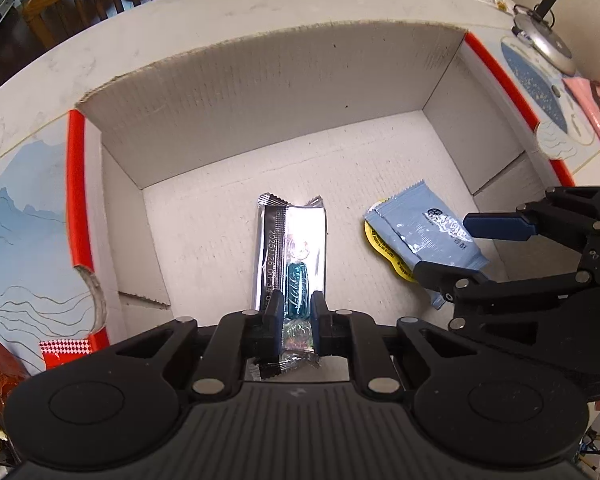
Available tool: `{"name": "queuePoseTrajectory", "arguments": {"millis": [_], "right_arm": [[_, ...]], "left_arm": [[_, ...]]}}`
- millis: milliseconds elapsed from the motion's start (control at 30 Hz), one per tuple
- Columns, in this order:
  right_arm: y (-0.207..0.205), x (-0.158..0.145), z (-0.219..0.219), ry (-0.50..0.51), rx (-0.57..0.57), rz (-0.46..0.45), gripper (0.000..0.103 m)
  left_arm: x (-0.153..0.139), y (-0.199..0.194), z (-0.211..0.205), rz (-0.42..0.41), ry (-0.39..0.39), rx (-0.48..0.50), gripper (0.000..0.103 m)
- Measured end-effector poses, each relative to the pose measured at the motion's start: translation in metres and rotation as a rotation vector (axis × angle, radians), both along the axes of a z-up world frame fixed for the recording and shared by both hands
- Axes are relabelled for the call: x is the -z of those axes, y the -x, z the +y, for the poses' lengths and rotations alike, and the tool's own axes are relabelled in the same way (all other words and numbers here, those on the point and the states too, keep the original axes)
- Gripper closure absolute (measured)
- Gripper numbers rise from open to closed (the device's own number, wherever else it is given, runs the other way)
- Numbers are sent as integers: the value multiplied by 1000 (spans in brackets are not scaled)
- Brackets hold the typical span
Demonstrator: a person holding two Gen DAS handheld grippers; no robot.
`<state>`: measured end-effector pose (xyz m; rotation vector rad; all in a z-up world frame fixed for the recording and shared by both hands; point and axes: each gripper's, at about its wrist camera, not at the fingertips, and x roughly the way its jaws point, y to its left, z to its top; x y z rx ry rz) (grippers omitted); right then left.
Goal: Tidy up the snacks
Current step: 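Move both tools back from the box to the snack pile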
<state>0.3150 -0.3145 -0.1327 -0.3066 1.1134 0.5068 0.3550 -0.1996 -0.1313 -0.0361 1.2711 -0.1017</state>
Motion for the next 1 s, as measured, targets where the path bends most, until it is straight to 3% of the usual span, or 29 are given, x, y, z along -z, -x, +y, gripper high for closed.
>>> {"name": "queuePoseTrajectory", "arguments": {"millis": [500, 1000], "right_arm": [[36, -52, -8, -98, 55, -107, 40], [93, -96, 15, -213, 92, -226, 26]], "left_arm": [[-47, 38, 21, -140, 81, -2, 81], [-98, 98, 63, -315, 83, 6, 75]]}}
